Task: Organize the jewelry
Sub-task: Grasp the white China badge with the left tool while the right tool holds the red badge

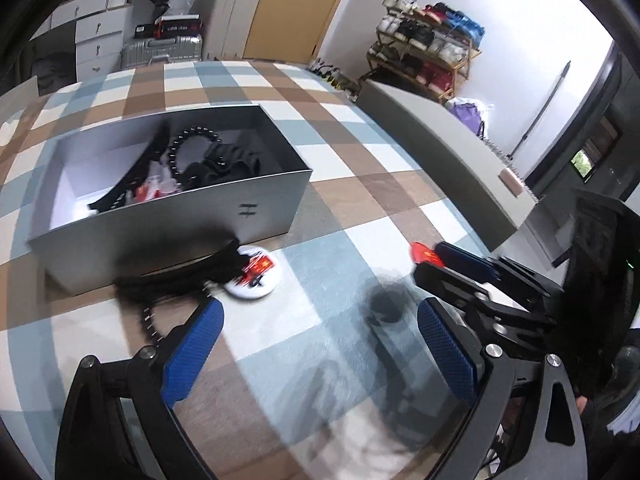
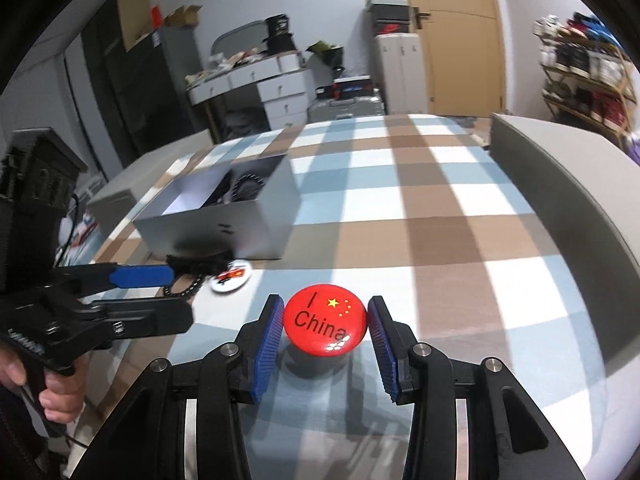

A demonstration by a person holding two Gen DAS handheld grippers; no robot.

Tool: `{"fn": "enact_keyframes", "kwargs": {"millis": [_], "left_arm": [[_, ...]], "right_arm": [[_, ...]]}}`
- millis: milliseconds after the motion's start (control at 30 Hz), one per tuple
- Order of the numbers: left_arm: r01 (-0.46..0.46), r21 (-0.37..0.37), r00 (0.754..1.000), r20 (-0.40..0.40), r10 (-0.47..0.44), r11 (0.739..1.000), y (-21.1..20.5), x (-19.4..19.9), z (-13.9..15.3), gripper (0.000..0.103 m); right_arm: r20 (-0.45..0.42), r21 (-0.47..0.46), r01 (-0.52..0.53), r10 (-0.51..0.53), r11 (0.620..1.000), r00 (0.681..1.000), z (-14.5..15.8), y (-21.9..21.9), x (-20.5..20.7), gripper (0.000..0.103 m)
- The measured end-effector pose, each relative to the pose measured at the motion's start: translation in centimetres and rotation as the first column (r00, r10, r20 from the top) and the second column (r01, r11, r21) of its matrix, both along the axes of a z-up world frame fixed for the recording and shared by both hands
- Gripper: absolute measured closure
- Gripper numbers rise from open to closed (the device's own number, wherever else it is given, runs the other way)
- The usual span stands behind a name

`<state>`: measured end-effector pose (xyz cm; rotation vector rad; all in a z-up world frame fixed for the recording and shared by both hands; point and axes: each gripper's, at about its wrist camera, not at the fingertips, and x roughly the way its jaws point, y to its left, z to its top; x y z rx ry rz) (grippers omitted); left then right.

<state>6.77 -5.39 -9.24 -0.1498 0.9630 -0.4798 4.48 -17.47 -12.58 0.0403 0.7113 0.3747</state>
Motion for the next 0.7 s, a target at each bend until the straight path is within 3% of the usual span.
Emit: {"fn": "enact_keyframes", "kwargs": {"millis": [100,367,600,700], "left_arm": [[-0.025,0.038,0.999,-0.041,0.027,0.999,-0.5,1.0,-0.8,0.008],[-0.06,0.039,0.99,-0.125,0.064,0.997,-0.3,2.7,-2.0,0.008],[-0.083,0.106,0.989,-0.111,0.095,0.991,-0.7,3.0,-2.3,0.008],[-0.09,0.176,0.991,-0.085,0.106,0.98,-1.3,2.9,-2.5,0.012]], "right_arm": [[0.001,0.018,0.012,-0.012,1.0,1.0,-0.1,-1.2,-0.1,0.061],[0.009,0.064,0.004,-0.004,0.998,1.0,-0.4,-2.2,-0.1,0.061],[0.02,0.09,-0.011,0.01,0.996,1.0,-0.4,-2.3,-0.3,0.061],[0.021,0.095,-0.017,0.015,0.995,1.0,-0.5,-2.2,-0.4,0.061]]}}
